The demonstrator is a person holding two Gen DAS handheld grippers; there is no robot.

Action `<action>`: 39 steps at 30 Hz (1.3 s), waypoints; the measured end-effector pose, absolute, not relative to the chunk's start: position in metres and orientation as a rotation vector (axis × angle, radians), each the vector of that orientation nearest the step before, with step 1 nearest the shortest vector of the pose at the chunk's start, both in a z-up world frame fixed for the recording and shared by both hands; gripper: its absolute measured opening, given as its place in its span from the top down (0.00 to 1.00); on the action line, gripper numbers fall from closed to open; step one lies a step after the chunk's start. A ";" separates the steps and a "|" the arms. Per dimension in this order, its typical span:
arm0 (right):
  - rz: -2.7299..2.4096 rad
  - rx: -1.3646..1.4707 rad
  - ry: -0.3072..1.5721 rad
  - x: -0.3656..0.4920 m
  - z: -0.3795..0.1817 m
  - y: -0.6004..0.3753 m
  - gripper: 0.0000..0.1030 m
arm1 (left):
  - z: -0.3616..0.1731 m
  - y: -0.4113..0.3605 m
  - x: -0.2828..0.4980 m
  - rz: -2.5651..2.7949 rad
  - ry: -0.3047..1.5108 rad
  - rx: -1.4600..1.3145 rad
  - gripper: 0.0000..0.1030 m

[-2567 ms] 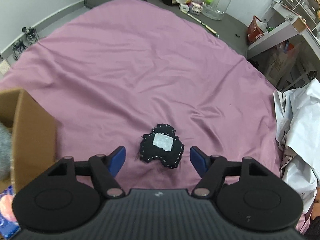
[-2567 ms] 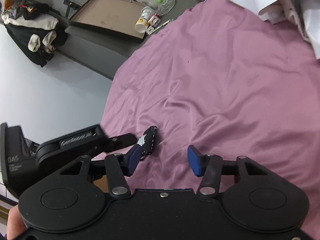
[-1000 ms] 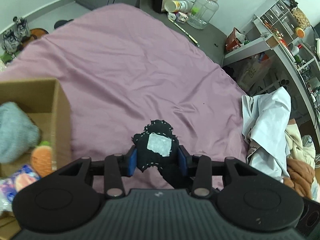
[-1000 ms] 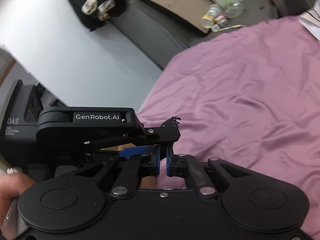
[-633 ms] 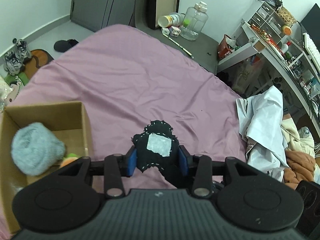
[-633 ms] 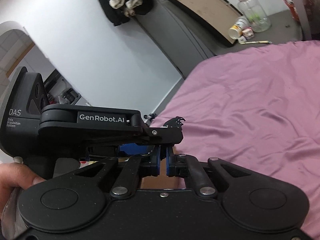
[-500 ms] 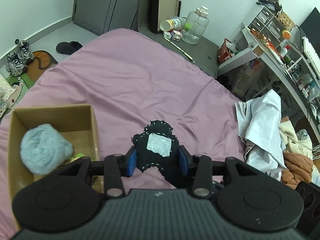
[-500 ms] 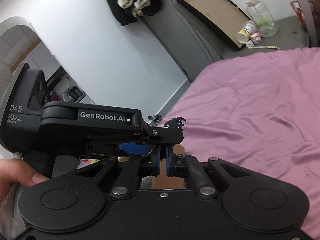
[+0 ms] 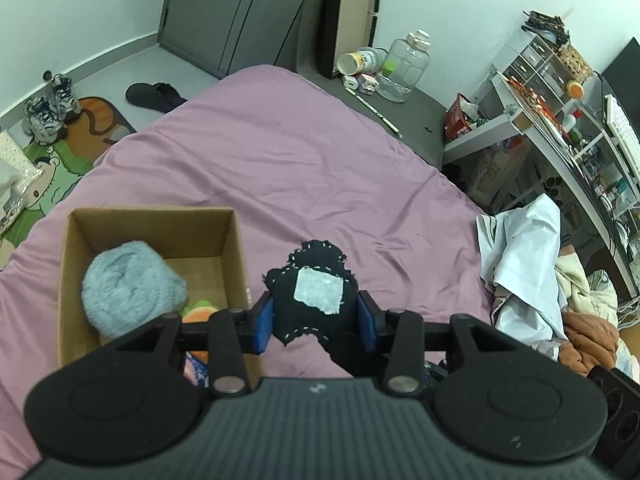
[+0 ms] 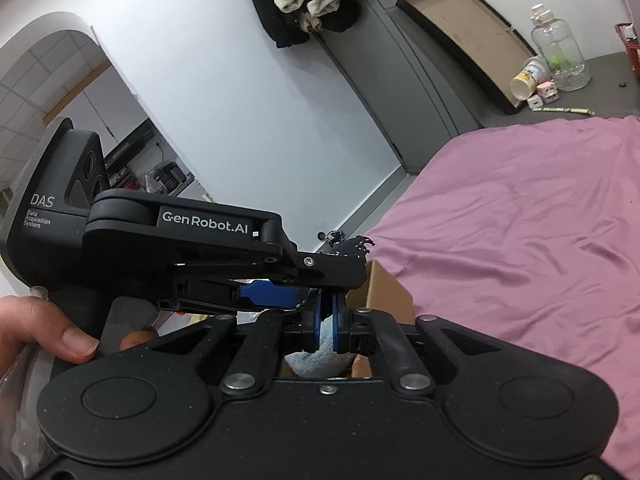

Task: Organize soft objects

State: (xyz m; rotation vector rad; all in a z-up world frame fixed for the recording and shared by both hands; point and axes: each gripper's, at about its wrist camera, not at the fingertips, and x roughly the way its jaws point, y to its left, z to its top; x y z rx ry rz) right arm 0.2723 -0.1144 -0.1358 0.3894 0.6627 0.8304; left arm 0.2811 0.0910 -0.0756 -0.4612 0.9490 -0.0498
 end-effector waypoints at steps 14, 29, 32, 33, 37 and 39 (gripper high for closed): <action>0.801 0.345 0.681 0.271 -0.146 -0.094 0.89 | -0.108 0.145 0.290 0.037 0.964 -0.530 0.60; 0.724 0.366 0.717 0.278 -0.154 -0.099 0.86 | -0.112 0.153 0.312 0.054 0.956 -0.482 0.22; 0.716 0.377 0.725 0.279 -0.155 -0.101 0.85 | -0.110 0.153 0.309 0.062 0.967 -0.472 0.21; 0.713 0.379 0.726 0.279 -0.155 -0.103 0.85 | -0.109 0.152 0.307 0.057 0.971 -0.461 0.21; 0.705 0.386 0.722 0.277 -0.148 -0.109 0.76 | -0.098 0.150 0.299 0.039 0.976 -0.424 0.15; 0.710 0.378 0.722 0.274 -0.144 -0.111 0.72 | -0.089 0.148 0.291 0.048 0.963 -0.394 0.13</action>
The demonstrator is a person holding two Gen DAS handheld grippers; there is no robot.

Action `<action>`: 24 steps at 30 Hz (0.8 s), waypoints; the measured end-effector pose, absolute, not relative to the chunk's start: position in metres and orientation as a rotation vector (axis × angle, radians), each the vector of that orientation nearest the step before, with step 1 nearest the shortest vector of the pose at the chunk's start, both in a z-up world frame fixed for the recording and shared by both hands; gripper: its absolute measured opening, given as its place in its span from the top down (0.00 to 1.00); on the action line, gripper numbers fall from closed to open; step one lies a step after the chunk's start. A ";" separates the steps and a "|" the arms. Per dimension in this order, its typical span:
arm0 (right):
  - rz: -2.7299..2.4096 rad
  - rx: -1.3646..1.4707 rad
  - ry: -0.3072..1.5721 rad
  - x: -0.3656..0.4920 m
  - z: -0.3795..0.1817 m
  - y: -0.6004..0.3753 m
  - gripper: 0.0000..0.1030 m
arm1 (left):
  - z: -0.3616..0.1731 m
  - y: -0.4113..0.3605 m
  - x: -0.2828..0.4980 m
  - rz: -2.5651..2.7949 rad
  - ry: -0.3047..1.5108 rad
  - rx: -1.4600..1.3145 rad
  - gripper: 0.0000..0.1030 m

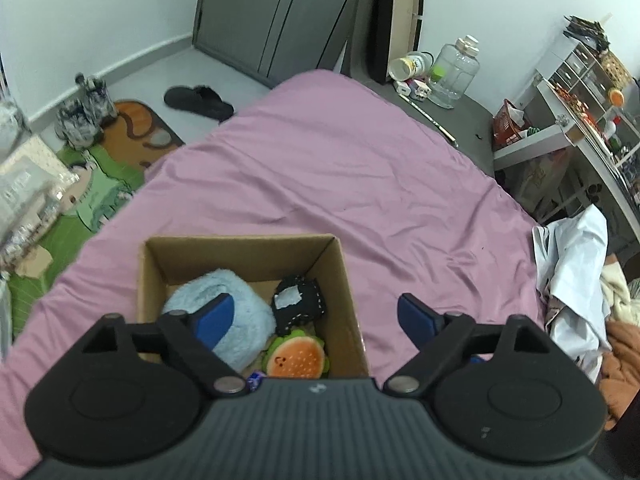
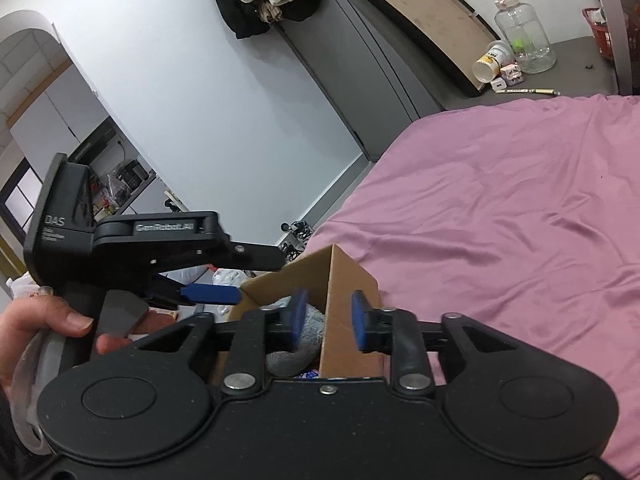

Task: Organize soft objects

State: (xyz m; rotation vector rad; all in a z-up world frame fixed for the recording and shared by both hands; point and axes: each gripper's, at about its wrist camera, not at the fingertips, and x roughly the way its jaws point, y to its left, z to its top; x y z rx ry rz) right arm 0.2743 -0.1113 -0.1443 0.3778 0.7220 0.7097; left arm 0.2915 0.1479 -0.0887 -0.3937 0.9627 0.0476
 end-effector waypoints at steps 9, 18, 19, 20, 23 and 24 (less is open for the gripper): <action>0.657 0.306 0.752 0.263 -0.123 -0.138 0.56 | -0.058 0.128 0.255 0.030 0.962 -0.294 0.05; 0.561 0.312 0.748 0.232 -0.104 -0.173 0.31 | -0.039 0.108 0.215 0.056 0.962 -0.265 0.00; 0.556 0.309 0.745 0.228 -0.101 -0.176 0.26 | -0.038 0.107 0.211 0.058 0.960 -0.268 0.00; 0.550 0.303 0.742 0.224 -0.098 -0.179 0.19 | -0.037 0.105 0.207 0.061 0.958 -0.267 0.00; 0.538 0.292 0.731 0.214 -0.087 -0.188 0.07 | -0.032 0.098 0.192 0.072 0.946 -0.254 0.00; 0.537 0.294 0.733 0.211 -0.084 -0.192 0.07 | -0.030 0.096 0.189 0.072 0.945 -0.256 0.00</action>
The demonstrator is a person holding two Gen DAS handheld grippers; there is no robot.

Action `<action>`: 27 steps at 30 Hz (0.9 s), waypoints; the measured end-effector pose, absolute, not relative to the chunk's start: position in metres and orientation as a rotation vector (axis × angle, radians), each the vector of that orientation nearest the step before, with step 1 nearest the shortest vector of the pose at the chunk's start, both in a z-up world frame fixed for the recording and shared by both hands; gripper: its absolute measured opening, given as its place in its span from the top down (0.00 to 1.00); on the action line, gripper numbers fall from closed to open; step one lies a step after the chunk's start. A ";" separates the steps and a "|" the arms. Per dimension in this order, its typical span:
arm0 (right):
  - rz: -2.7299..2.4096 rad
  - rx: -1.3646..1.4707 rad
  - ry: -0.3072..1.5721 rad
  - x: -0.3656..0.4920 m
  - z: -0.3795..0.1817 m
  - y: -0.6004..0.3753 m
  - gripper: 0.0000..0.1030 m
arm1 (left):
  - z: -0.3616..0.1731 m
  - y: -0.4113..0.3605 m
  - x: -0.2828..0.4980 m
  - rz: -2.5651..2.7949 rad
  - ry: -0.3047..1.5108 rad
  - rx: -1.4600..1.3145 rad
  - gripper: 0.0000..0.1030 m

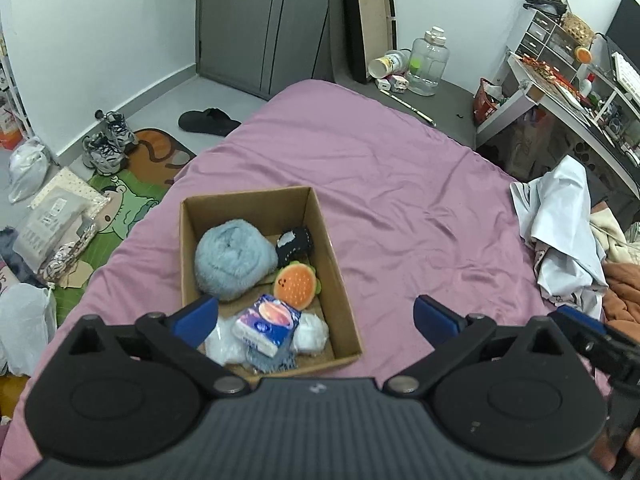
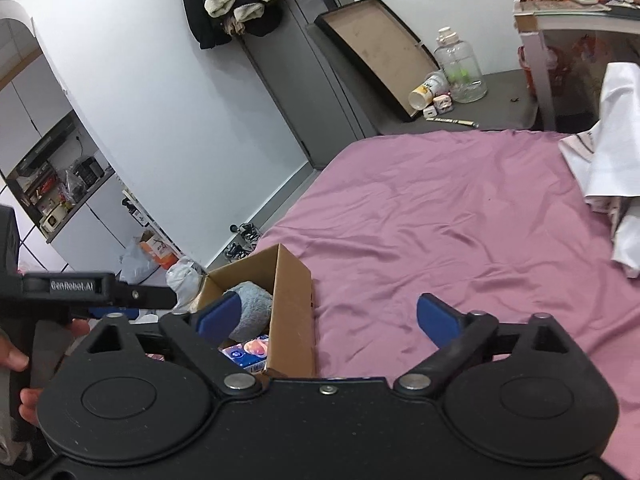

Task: Organize soft objects

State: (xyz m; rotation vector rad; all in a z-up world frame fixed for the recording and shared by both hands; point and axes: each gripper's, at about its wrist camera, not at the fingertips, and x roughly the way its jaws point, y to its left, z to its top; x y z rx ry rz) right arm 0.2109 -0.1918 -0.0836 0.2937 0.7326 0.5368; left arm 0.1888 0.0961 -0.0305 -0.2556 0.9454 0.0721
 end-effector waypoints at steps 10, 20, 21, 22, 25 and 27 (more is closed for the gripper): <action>0.537 0.246 0.721 0.190 -0.053 -0.207 0.00 | -0.004 0.079 0.150 0.067 0.918 -0.286 0.00; 0.518 0.197 0.694 0.166 -0.036 -0.216 0.00 | 0.016 0.061 0.110 0.104 0.845 -0.270 0.00; 0.519 0.189 0.690 0.164 -0.034 -0.217 0.00 | 0.016 0.059 0.107 0.106 0.840 -0.272 0.00; 0.518 0.185 0.687 0.162 -0.033 -0.218 0.00 | 0.017 0.057 0.103 0.108 0.833 -0.268 0.00; 0.510 0.183 0.676 0.158 -0.028 -0.222 0.00 | 0.018 0.051 0.093 0.119 0.814 -0.252 0.00; 0.507 0.184 0.674 0.155 -0.026 -0.224 0.00 | 0.018 0.048 0.089 0.116 0.810 -0.255 0.00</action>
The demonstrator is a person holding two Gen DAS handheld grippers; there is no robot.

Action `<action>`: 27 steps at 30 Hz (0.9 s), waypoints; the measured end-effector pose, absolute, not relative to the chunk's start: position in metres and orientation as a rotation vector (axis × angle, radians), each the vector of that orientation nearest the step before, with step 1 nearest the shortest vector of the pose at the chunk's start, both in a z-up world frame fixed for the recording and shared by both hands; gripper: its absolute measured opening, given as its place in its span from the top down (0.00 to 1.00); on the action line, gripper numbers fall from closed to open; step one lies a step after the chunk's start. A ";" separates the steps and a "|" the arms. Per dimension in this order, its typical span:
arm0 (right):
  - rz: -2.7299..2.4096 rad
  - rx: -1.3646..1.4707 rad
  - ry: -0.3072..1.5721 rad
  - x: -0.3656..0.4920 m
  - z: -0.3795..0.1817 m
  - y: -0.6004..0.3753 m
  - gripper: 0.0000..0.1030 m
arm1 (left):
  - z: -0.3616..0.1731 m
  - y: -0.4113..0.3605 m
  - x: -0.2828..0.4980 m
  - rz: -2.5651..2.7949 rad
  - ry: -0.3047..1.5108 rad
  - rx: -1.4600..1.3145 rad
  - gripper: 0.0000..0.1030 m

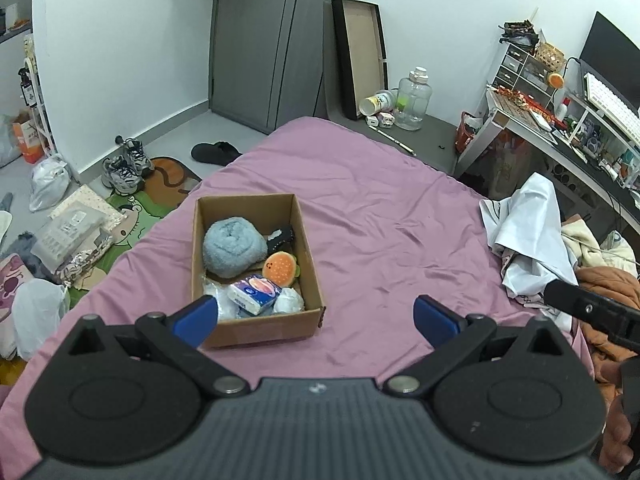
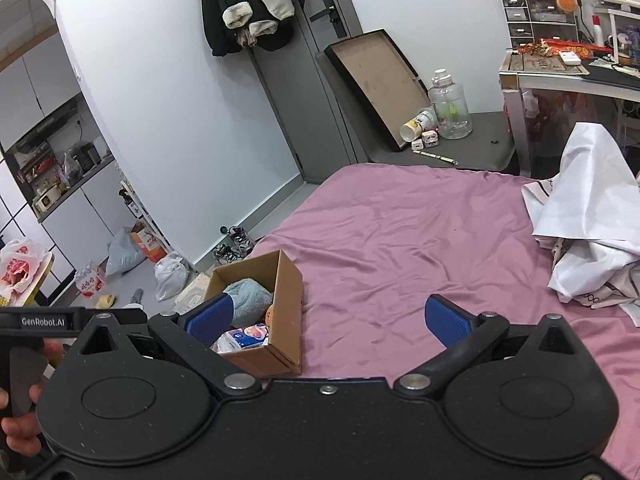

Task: Organize soft objects

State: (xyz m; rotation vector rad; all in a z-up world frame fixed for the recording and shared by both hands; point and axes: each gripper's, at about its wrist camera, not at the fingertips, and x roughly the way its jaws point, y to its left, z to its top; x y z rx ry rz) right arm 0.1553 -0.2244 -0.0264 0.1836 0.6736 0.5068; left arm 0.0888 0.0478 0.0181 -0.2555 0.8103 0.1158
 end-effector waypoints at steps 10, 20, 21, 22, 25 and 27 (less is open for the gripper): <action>0.472 0.169 0.683 0.146 -0.022 -0.237 0.00 | 0.013 0.035 0.082 0.121 0.806 -0.228 0.00; 0.466 0.141 0.708 0.133 -0.022 -0.241 0.00 | 0.001 0.031 0.078 0.135 0.834 -0.240 0.00; 0.468 0.133 0.712 0.131 -0.023 -0.240 0.00 | -0.002 0.030 0.078 0.141 0.844 -0.235 0.00; 0.468 0.124 0.719 0.130 -0.025 -0.239 0.00 | -0.005 0.028 0.078 0.146 0.852 -0.233 0.00; 0.476 0.109 0.737 0.126 -0.031 -0.235 0.00 | -0.011 0.027 0.074 0.150 0.861 -0.222 0.00; 0.476 0.102 0.752 0.125 -0.037 -0.232 0.00 | -0.013 0.026 0.073 0.148 0.863 -0.214 0.00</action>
